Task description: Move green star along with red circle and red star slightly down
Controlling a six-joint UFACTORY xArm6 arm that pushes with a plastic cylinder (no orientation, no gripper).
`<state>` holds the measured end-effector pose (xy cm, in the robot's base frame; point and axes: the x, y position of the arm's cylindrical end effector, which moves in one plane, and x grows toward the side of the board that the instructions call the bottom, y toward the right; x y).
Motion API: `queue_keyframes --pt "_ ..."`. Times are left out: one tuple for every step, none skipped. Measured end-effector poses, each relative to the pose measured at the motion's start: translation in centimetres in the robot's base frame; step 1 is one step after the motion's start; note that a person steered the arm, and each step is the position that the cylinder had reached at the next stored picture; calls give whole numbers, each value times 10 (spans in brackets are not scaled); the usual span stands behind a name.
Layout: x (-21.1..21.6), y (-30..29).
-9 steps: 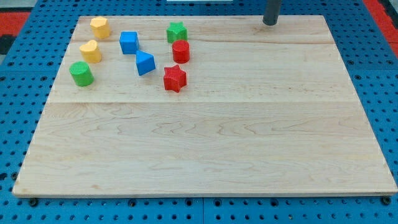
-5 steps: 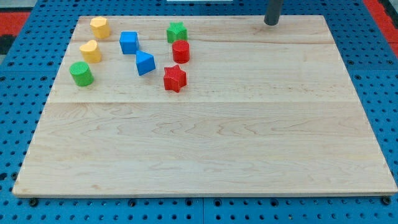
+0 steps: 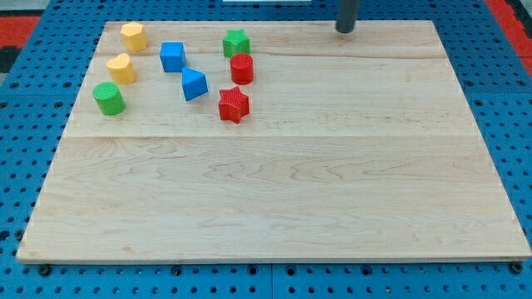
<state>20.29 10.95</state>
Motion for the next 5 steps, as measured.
queue_keyframes --pt "-3 -57" --pt "-3 -113" --pt "-3 -150" --pt "-10 -153" --pt "-11 -157"
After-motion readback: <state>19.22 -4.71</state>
